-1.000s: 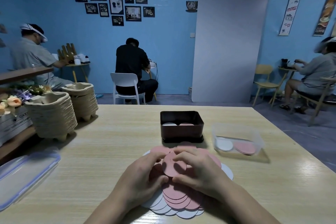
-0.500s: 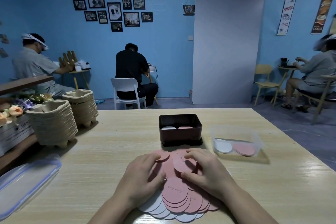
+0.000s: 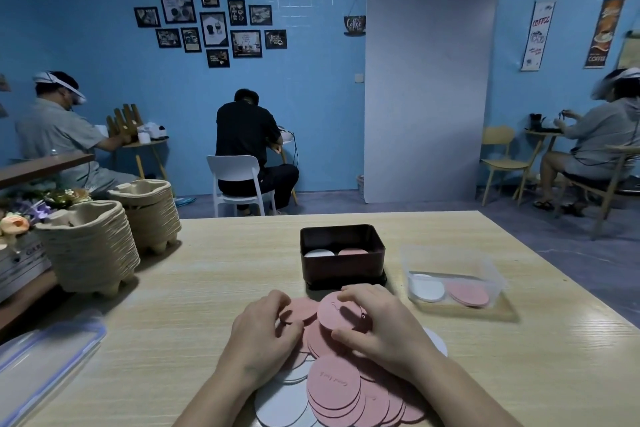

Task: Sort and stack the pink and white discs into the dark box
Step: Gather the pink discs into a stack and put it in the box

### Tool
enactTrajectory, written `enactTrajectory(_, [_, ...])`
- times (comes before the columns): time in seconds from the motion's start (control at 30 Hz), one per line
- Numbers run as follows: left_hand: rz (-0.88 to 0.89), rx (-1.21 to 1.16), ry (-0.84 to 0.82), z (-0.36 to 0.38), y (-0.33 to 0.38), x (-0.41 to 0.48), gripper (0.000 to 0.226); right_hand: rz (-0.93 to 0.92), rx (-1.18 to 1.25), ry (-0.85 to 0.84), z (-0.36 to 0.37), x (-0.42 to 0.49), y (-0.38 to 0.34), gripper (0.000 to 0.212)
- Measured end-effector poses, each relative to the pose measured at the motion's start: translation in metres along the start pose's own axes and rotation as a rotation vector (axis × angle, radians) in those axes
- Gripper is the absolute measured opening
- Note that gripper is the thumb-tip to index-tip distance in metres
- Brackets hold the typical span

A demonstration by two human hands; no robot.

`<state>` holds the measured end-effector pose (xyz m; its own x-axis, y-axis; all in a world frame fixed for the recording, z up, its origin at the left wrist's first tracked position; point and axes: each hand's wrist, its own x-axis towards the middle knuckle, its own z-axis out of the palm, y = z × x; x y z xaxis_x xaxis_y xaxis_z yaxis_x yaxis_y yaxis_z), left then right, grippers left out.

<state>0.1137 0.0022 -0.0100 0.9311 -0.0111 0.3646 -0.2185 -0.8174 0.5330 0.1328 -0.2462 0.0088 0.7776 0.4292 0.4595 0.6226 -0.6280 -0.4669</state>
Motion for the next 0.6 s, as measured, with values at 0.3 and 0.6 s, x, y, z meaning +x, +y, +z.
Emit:
enactTrajectory(0.3, [-0.016, 0.053, -0.040, 0.000, 0.002, 0.001, 0.063, 0.019, -0.015, 0.002, 0.004, -0.004, 0.003, 0.053])
enactTrajectory(0.6, [-0.004, -0.191, 0.024, -0.009, -0.001, -0.008, 0.062, 0.038, -0.022, 0.000, 0.002, -0.005, 0.003, 0.055])
